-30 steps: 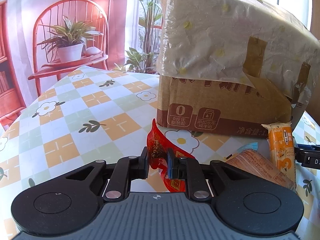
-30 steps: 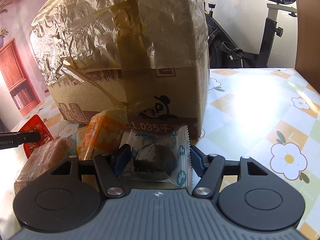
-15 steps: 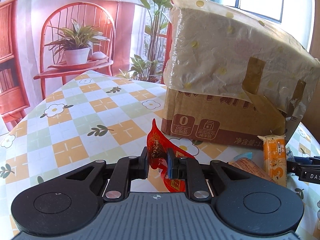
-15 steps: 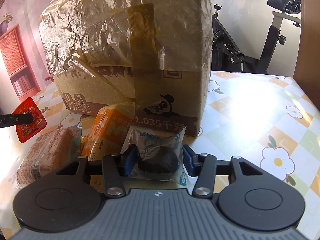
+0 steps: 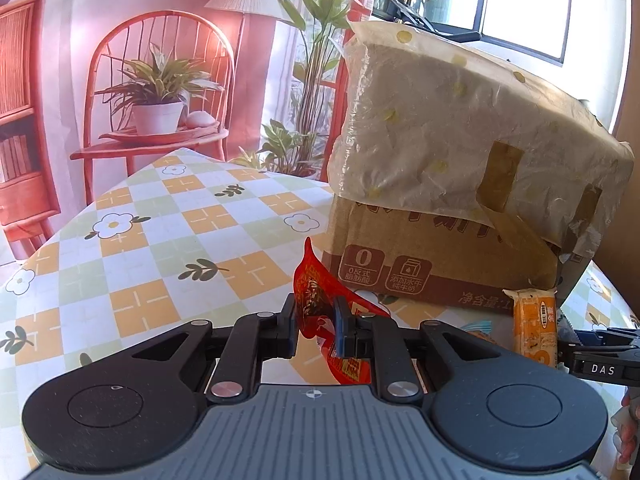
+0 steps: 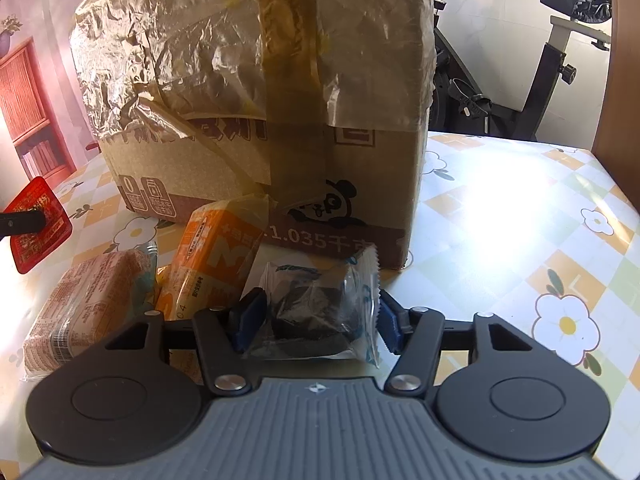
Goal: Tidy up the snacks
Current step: 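Carry both packets over the lined box and open both tools to drop them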
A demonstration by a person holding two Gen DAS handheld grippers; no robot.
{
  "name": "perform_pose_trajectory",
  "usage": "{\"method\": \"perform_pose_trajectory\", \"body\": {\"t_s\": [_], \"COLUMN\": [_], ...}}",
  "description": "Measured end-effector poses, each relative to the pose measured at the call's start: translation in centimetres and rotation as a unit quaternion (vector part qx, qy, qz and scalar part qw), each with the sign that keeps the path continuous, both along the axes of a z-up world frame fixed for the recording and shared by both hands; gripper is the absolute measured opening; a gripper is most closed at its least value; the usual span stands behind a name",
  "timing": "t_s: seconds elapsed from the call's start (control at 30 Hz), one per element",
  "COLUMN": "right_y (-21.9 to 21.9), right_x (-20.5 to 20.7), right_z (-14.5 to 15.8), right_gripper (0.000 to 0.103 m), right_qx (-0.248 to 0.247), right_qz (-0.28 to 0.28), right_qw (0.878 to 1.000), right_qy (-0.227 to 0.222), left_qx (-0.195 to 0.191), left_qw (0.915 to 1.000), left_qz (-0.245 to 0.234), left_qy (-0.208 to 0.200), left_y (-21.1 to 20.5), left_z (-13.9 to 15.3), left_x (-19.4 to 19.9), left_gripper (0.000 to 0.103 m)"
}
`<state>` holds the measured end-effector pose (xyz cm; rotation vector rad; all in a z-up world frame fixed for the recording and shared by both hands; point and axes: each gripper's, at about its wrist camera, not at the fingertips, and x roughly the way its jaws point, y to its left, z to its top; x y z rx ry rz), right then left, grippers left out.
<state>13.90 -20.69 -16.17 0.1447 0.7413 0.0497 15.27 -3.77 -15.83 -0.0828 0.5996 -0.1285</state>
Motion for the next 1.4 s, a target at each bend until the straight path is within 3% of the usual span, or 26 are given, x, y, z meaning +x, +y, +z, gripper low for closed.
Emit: {"method": "perform_pose_trajectory", "body": {"t_s": [0.43,0.73,1.17,1.4], "right_y": [-3.0,-4.1,-3.6,-3.4], "right_x": [-3.2,-4.2,-4.1,-1.7], "right_z": [2.6,6.9,14.3,18.5], "right_gripper": [0.049,0.049,0.049,0.049], "right_qx": [0.015,0.014,0.011,0.002], "right_qz": [-0.057,-0.078,-0.06,-0.026], "right_qw": [0.997,0.99,0.97,0.963], "right_qy": [-0.043,-0.118,-0.236,-0.268], "left_qx": [0.001,-0.001,-0.025,-0.027], "left_qw": [0.9994,0.9961,0.9852,0.9788], "left_qz": [0.005,0.002,-0.024,-0.056], "left_qy": [-0.034,-0.088,-0.168,-0.195], "left_y": [0.0,-0.7,-2.6,-5.0], "left_z": [2.2,6.5,13.5,16.9], "left_x": [0.7,1.2,1.6,3.9], "left_gripper": [0.018,0.018,0.018,0.018]}}
